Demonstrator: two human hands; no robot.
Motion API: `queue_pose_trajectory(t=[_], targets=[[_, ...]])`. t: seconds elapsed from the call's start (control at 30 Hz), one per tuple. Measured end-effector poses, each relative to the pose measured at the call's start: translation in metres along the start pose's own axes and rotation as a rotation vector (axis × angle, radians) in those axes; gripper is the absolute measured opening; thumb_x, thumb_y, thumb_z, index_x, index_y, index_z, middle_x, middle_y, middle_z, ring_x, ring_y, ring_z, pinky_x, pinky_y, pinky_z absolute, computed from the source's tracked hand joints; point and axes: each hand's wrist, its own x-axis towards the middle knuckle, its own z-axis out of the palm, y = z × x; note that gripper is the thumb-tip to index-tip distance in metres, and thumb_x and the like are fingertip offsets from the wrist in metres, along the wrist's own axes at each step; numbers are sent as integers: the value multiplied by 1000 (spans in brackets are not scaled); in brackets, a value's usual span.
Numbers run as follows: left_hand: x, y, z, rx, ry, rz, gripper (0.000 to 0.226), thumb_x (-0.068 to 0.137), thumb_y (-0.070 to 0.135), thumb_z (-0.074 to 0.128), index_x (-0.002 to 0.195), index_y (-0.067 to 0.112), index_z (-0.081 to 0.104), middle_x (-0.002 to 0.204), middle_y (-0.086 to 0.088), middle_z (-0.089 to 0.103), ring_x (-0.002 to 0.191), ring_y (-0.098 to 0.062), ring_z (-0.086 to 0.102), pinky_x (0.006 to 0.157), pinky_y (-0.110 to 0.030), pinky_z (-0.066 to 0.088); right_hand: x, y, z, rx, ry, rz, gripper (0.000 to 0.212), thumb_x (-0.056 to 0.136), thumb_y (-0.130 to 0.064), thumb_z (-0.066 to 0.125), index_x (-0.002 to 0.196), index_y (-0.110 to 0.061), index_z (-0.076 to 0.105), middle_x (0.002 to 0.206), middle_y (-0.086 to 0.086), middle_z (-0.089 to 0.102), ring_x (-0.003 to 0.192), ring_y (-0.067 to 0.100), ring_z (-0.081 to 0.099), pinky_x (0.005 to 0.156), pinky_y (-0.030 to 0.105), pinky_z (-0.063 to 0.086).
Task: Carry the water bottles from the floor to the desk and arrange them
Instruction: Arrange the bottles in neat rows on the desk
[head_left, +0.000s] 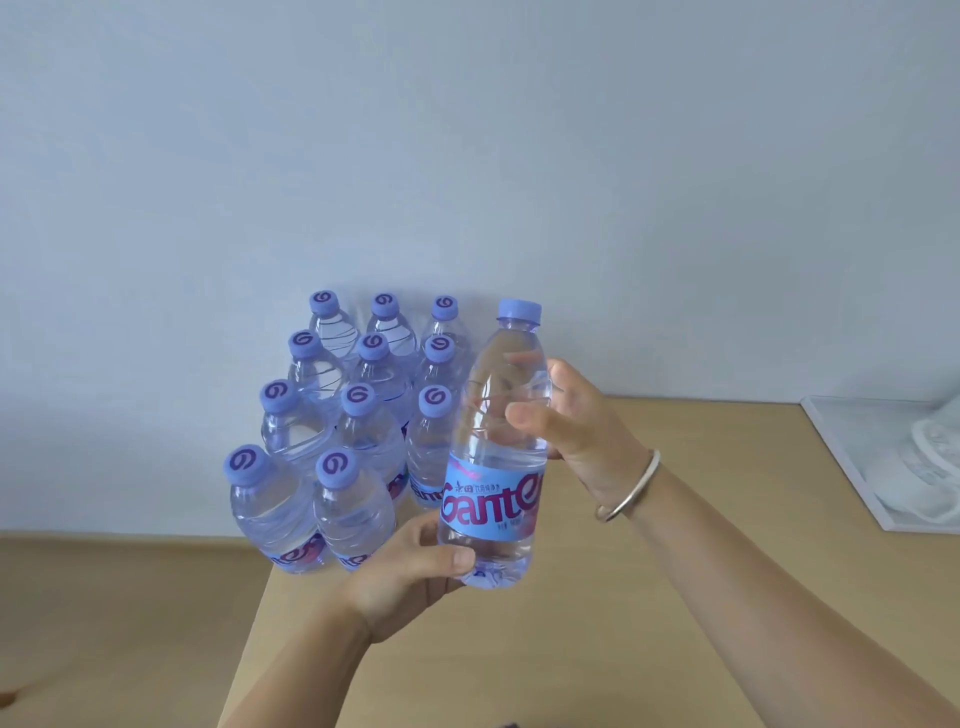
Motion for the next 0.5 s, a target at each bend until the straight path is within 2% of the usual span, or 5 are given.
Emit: queue_pose_trajectory(t=[0.1,0.17,0.27,0.37,0.5], targets=[[-1,0,-5,77,110,31,62,59,25,78,114,4,59,109,-12,69,102,-23,65,84,-26,50,6,4,4,-50,1,-16,51,65,-17,71,111,-7,54,94,7,70,90,23,67,81,35,55],[-1,-3,-6,132,218,65,61,58,24,79,113,5,60,108,-14,69,100,-25,65,82,-27,51,10,9,8,-57,2,-15,52,63,-16,73,110,-2,55,91,5,71,85,18,67,75,28,55],[1,-10,-7,185,353,86,64,54,21,85,112,7,60,103,-12,71,97,-24,67,79,-28,53,15,22,15,-109,12,-2,43,59,-19,78,97,-19,59,89,0,72,84,13,68,74,28,53],[-1,-16,-11,196,399,71,60,56,12,84,111,7,61,101,-10,72,96,-23,68,76,-27,54,19,31,21,-157,3,11,48,51,-28,83,92,-25,58,85,-5,73,82,8,68,72,26,53],[-3,-20,-18,168,417,63,59,56,11,84,110,6,61,100,-10,72,94,-22,68,74,-25,53,25,36,26,-143,-19,9,48,47,-37,82,88,-29,59,83,-10,73,81,5,68,69,22,53]])
